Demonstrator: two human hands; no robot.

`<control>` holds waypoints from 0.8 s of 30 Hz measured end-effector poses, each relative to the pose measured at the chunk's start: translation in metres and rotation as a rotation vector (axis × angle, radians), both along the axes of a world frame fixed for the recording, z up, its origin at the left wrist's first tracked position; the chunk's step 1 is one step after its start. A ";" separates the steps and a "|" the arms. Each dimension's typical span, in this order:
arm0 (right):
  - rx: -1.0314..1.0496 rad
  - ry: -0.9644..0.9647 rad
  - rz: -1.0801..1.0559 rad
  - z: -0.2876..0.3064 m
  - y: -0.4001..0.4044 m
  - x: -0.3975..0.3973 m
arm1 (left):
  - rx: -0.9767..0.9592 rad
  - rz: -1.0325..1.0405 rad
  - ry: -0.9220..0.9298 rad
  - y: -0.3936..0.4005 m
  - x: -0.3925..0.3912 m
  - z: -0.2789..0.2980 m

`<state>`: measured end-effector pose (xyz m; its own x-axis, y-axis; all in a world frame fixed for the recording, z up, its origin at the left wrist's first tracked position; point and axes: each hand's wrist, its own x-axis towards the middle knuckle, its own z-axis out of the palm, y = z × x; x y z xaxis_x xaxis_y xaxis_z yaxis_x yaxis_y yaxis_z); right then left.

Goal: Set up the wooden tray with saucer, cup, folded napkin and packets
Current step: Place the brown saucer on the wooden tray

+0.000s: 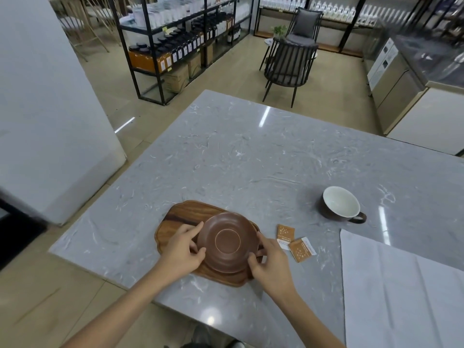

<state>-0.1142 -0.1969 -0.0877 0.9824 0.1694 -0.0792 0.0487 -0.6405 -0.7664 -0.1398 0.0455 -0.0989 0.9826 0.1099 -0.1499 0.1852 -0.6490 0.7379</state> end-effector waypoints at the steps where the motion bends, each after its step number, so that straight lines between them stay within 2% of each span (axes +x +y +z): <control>1: 0.000 -0.006 -0.003 0.001 0.000 -0.001 | 0.007 -0.009 0.009 0.001 0.001 0.001; 24: 0.033 -0.005 -0.048 -0.009 0.023 0.002 | -0.135 0.038 -0.015 0.022 -0.002 -0.004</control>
